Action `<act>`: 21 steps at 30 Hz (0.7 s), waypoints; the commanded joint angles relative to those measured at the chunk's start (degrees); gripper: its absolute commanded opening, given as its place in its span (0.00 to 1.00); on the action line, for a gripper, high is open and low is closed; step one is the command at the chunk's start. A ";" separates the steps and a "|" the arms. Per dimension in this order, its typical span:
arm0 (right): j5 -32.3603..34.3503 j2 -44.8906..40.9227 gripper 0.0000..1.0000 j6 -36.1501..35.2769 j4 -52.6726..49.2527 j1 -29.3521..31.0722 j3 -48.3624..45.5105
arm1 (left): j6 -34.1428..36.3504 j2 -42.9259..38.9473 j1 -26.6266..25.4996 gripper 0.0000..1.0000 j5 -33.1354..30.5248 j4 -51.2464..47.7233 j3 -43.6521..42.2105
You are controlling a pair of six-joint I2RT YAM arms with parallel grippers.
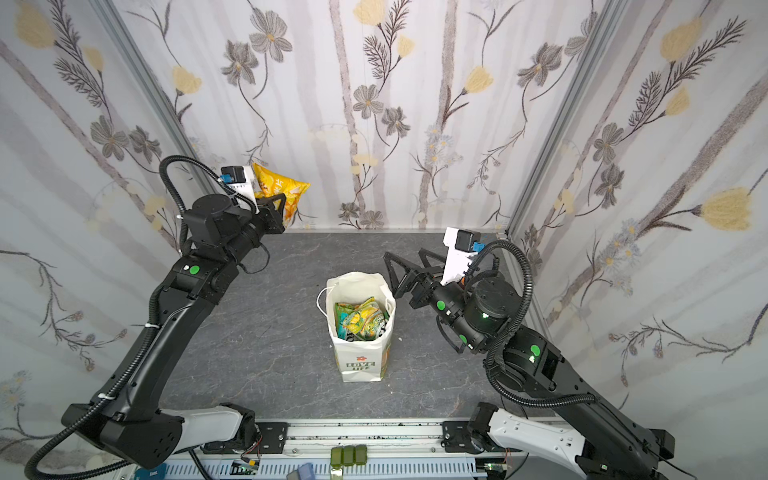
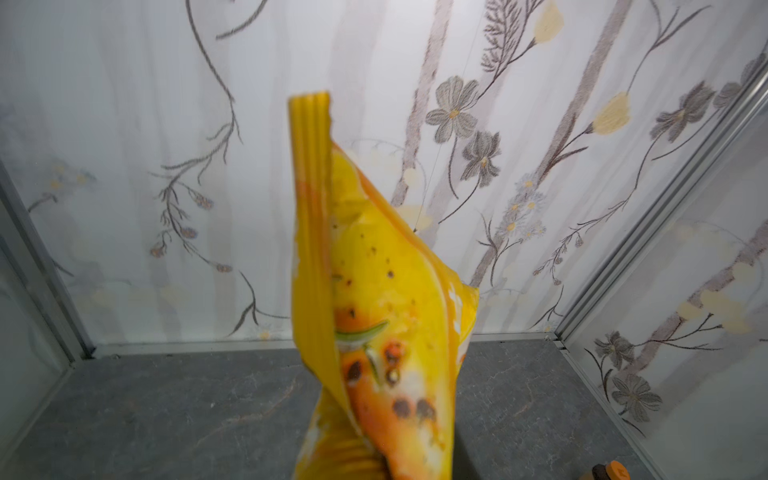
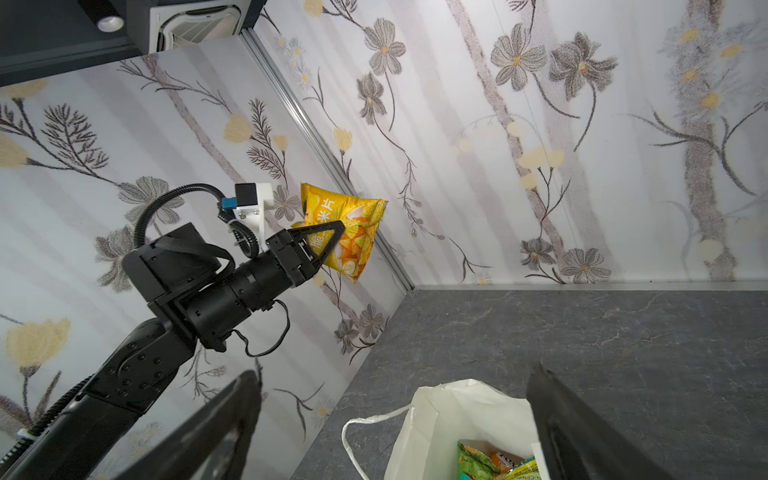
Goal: Take the snacks out of the paper bag
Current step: 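Carry the yellow packet beside the bag with the left gripper and drop it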
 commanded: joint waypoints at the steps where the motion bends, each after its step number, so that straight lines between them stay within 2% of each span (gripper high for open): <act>1: -0.50 0.12 0.99 1.36 1.93 -0.11 -0.61 | -14.44 1.10 4.76 0.12 7.75 3.46 -3.48; 5: -1.34 0.47 0.99 1.88 1.83 -0.26 -1.32 | -21.95 3.90 10.91 0.11 13.16 7.98 -9.86; 11: -1.87 0.75 0.99 2.65 1.66 -0.46 -2.19 | -28.61 9.70 17.04 0.11 18.70 11.62 -15.20; 17: -3.61 1.64 0.99 3.77 1.01 -0.64 -2.40 | -30.17 18.88 20.32 0.08 21.66 15.82 -15.59; 21: -4.89 2.26 0.99 4.37 -0.15 -0.64 -1.72 | -31.87 27.32 22.47 0.04 24.32 17.49 -12.34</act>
